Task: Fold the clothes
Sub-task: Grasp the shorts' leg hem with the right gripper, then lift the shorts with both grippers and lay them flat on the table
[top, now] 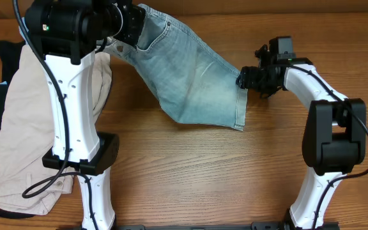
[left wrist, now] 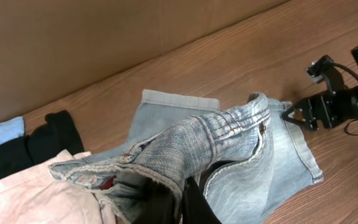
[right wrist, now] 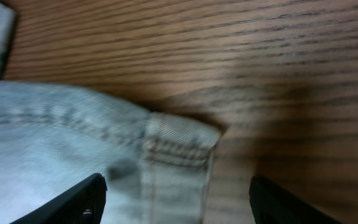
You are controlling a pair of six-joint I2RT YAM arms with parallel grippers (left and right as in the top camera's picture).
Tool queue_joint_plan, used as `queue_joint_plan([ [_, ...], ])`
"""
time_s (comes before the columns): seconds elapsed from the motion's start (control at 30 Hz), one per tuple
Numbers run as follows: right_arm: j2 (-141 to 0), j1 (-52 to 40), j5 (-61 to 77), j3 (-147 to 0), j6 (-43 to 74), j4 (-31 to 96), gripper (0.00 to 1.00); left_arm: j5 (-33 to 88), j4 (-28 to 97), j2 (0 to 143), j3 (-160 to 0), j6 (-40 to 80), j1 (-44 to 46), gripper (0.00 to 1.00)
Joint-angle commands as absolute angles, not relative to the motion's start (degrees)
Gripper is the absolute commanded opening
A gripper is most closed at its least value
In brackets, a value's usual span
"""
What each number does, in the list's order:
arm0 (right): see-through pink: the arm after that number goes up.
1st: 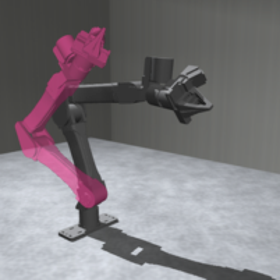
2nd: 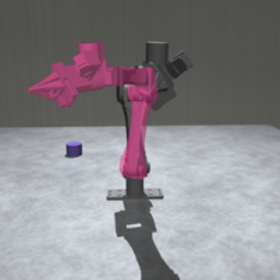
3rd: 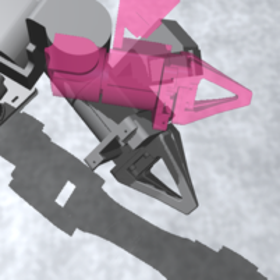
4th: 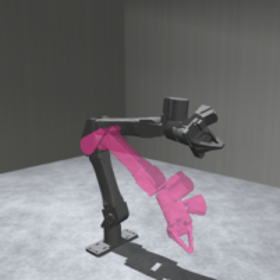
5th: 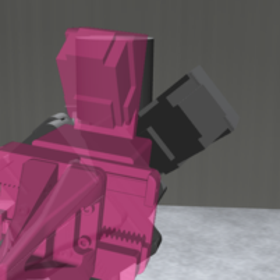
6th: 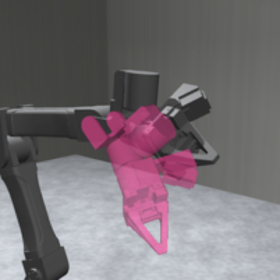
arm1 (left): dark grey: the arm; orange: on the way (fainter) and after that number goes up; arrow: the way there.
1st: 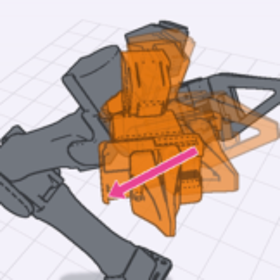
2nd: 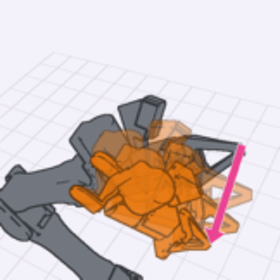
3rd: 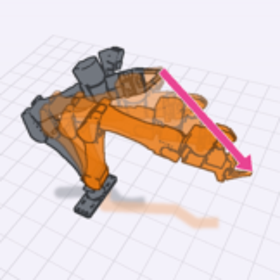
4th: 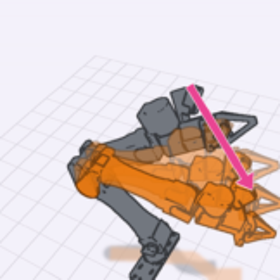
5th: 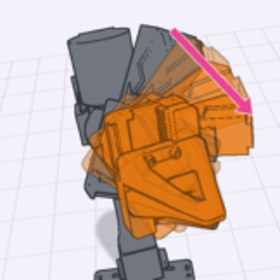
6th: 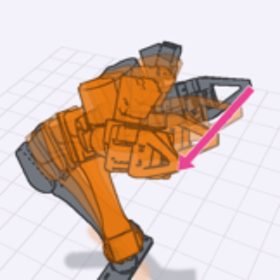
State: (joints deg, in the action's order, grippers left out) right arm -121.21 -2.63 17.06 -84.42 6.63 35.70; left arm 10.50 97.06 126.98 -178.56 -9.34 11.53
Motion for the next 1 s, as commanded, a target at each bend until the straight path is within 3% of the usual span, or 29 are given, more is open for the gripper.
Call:
queue_joint_plan([
  [0.0,-122.6,-2.6,16.5,-84.7,7.6,34.1,0.77,11.5,96.8,125.1,-180.0,-8.7,11.6,0.04],
  [0.2,-124.7,-3.6,20.3,-84.6,7.5,30.6,0.77,11.5,96.8,125.1,-180.0,-8.7,11.6,0.04],
  [0.3,-125.2,-5.0,21.7,-84.6,7.5,28.7,0.69,11.5,96.8,125.1,-180.0,-8.5,11.6,0.04],
  [0.47,-125.2,-6.2,21.7,-84.6,10.0,26.0,0.35,11.4,96.8,125.1,-180.0,-8.5,11.6,0.04],
  [0.53,-125.1,-5.7,21.7,-84.8,12.2,25.2,0.06,11.5,96.8,125.1,-180.0,-8.5,11.6,0.04],
  [0.77,-119.7,0.1,22.6,-88.5,13.5,30.7,0.04,9.1,96.1,124.1,-180.0,-8.2,11.5,0.04],
  [0.97,-103.5,10.8,24.4,-93.5,11.7,40.5,0.04,5.8,91.6,118.0,-180.0,-2.2,11.7,0.04],
])
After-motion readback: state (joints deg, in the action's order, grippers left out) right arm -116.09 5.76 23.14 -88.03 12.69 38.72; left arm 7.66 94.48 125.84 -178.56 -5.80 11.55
